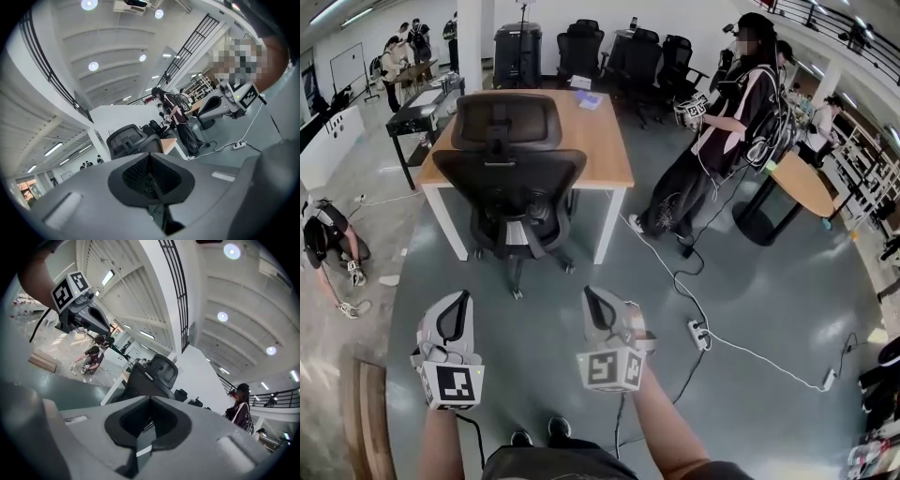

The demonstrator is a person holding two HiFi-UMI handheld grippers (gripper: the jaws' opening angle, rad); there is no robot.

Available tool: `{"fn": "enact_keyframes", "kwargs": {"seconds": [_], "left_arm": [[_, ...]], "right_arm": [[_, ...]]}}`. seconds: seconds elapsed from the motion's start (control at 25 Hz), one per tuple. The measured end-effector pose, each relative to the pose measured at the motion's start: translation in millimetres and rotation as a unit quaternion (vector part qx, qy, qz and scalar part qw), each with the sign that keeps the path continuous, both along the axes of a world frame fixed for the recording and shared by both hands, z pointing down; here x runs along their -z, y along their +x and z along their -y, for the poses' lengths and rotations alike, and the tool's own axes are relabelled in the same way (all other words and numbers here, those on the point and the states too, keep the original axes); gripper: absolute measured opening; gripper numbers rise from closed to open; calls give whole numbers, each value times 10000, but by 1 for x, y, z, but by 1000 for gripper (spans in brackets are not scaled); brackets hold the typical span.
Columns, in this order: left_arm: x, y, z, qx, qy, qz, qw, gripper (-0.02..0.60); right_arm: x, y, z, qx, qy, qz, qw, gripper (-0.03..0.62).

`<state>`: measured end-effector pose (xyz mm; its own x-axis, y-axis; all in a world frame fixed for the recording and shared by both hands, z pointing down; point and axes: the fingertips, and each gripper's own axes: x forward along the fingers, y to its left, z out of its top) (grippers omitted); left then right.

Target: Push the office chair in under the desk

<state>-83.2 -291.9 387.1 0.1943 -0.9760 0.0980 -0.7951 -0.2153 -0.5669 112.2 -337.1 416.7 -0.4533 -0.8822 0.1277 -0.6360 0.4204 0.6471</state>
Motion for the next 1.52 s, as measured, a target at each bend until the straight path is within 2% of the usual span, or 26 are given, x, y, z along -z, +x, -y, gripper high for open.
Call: {"fn": "enact_keyframes", "kwargs": {"seconds": [0.36, 0.6, 0.8, 1.2, 1.32, 1.52], "left_arm": [[-11, -21, -32, -28, -93, -575, 9983, 14], [-11, -29, -59, -258, -129, -900, 9955, 14], [-7, -32, -83, -454, -178, -1547, 9867, 14], [3, -40, -126, -677, -173, -2184, 9733, 14], [6, -46, -137, -676, -155, -2292, 9709, 14], [2, -55, -146, -621, -253, -2235, 9724, 14]], "right_arm": [[-1, -28, -31, 54, -87, 74, 9999, -9], [-3, -43, -63, -14, -61, 71, 10000, -9], [7, -54, -93, 1, -60, 266, 9996, -9], [26, -70, -130, -20, -144, 1062, 9942, -9], [30, -71, -140, -6, -166, 1281, 9916, -9], [28, -73, -156, -76, -277, 1435, 9892, -9]]}}
